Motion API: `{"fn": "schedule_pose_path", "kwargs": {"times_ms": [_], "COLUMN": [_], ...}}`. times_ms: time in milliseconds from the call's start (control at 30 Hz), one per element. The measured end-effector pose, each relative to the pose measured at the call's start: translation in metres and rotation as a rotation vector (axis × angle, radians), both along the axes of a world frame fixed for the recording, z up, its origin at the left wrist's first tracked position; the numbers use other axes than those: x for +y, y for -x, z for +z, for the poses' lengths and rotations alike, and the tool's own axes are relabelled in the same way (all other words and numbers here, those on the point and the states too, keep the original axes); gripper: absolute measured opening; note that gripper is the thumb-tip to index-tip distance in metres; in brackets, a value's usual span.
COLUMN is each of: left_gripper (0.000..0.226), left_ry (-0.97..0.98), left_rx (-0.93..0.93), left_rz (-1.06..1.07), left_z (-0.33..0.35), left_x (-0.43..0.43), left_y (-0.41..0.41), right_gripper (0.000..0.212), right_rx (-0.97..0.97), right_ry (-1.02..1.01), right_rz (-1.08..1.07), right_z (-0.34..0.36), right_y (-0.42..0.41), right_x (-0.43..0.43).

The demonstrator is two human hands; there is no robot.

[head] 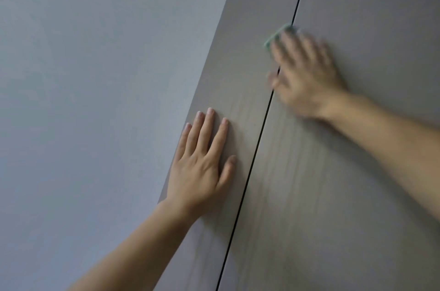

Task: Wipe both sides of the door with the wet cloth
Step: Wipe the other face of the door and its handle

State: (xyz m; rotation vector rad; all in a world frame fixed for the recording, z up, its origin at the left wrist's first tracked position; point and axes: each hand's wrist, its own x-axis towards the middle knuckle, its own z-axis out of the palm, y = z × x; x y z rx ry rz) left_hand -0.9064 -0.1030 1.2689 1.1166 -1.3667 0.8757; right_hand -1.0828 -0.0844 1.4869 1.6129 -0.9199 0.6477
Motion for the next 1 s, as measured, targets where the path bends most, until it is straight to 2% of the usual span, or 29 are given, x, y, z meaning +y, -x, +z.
{"fn": "schedule_pose_path", "kwargs": {"times_ms": [67, 133, 167, 300, 333, 367, 467, 533, 700, 733, 833, 900, 933, 1000], "left_gripper": [0.069, 0.070, 0.071, 0.073, 0.074, 0.074, 0.077, 0.079, 0.081, 0.081, 0.081, 0.082, 0.082, 0.082], "left_ry": [-0.006, -0.002, 0.001, 0.006, 0.014, 0.021, 0.039, 0.027, -0.012, -0.014, -0.010, -0.018, -0.025, -0.039], "left_rx": [0.001, -0.014, -0.022, 0.045, 0.060, 0.070, 0.063, 0.038, 0.013, 0.008, 0.004, 0.002, 0.002, 0.008], "left_rz": [-0.028, -0.032, -0.015, 0.025, 0.014, -0.003, -0.041, -0.028, 0.032, 0.035, 0.032, 0.019, 0.019, 0.033], "left_z": [-0.002, -0.011, -0.018, -0.044, -0.046, -0.046, -0.047, -0.049, -0.049, -0.049, -0.050, -0.050, -0.050, -0.050], "left_x": [0.002, 0.003, 0.003, 0.001, 0.001, 0.000, 0.001, 0.001, 0.000, 0.000, 0.000, 0.001, 0.001, 0.001], "left_y": [-0.001, -0.001, -0.001, -0.001, 0.000, 0.000, -0.003, -0.004, -0.004, -0.004, -0.005, -0.005, -0.005, -0.006], "right_gripper": [0.079, 0.072, 0.072, 0.083, 0.084, 0.084, 0.071, 0.067, 0.089, 0.089, 0.076, 0.069, 0.068, 0.070], "right_rx": [0.305, 0.472, 0.470, 0.075, 0.070, 0.144, 0.550, 0.668, 0.309, 0.320, 0.596, 0.711, 0.701, 0.473], "right_ry": [-0.009, -0.054, -0.056, -0.032, -0.026, -0.013, -0.032, -0.055, -0.061, -0.049, -0.028, -0.059, -0.032, 0.022], "right_rz": [0.062, 0.035, 0.025, -0.003, -0.006, 0.004, 0.078, 0.035, -0.034, -0.026, 0.042, 0.037, 0.045, 0.043], "right_z": [-0.055, -0.065, -0.053, 0.004, -0.003, -0.020, -0.092, -0.090, -0.026, -0.034, -0.092, -0.107, -0.097, -0.062], "right_y": [-0.003, 0.002, 0.001, -0.022, -0.033, -0.040, -0.034, -0.026, -0.053, -0.057, -0.039, -0.011, 0.000, 0.020], "right_x": [-0.006, -0.008, -0.006, -0.003, -0.002, -0.003, -0.012, -0.009, -0.004, -0.003, -0.009, -0.009, -0.010, -0.010]}}
